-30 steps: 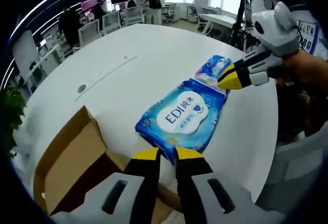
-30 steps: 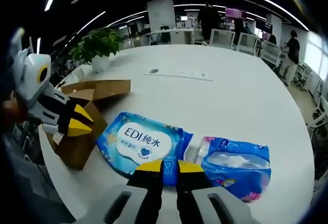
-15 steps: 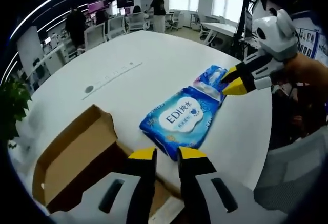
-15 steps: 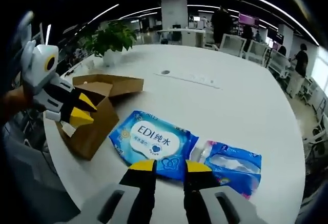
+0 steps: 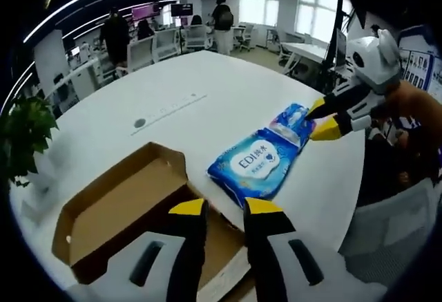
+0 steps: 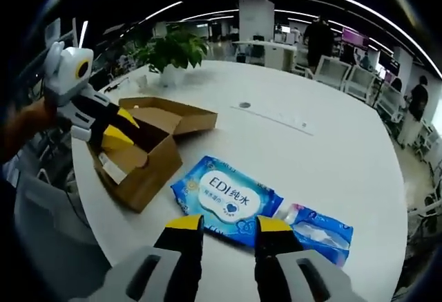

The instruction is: Operate the shoe box by opening the lid, removing the specified soft item, and placing it in the target area until the item is outside and the box remains undamaged.

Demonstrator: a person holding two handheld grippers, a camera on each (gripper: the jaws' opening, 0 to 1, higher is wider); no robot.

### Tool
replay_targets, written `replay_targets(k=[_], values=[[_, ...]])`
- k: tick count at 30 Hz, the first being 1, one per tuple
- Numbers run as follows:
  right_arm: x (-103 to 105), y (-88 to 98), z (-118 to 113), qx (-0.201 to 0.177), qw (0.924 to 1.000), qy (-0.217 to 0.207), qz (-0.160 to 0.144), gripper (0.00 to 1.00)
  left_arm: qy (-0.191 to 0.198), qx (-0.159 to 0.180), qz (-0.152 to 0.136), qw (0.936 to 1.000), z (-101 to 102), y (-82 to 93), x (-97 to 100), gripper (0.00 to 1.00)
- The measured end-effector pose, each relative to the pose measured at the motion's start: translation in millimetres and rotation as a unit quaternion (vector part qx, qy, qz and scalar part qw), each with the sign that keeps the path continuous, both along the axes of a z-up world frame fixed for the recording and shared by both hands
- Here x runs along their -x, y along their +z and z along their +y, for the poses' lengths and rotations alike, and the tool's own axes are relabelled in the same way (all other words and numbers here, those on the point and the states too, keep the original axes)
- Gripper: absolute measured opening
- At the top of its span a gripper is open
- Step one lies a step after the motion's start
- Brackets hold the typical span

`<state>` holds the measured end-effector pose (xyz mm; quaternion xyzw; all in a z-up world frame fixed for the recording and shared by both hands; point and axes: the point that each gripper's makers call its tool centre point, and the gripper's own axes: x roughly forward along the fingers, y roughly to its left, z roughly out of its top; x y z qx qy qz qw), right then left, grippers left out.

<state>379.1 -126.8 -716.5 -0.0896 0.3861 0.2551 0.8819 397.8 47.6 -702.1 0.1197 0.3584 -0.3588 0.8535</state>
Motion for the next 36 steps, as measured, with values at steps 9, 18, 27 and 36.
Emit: replay_targets(k=[9,18,27,36], values=[[2.1,16.6,13.7,0.004,0.9994,0.032,-0.010,0.31,0.031,0.016,0.000,0.9994,30.8,9.9,4.1,0.23],[9.7,23.6,31.9,0.014,0.9972,0.074,-0.002,0.36,0.068,0.018,-0.009,0.9975,74.2,17.5,9.3,0.27],[10.0,32.2,59.2,0.025,0.9898,0.139,-0.015,0.43,0.113,0.021,-0.018,0.9933,118.7,22.7,17.3,0.31],[12.9,32.2,88.7,0.017,0.9789,0.203,-0.018,0.48,0.159,0.015,-0.020,0.9870,171.7,20.6,24.4,0.31]])
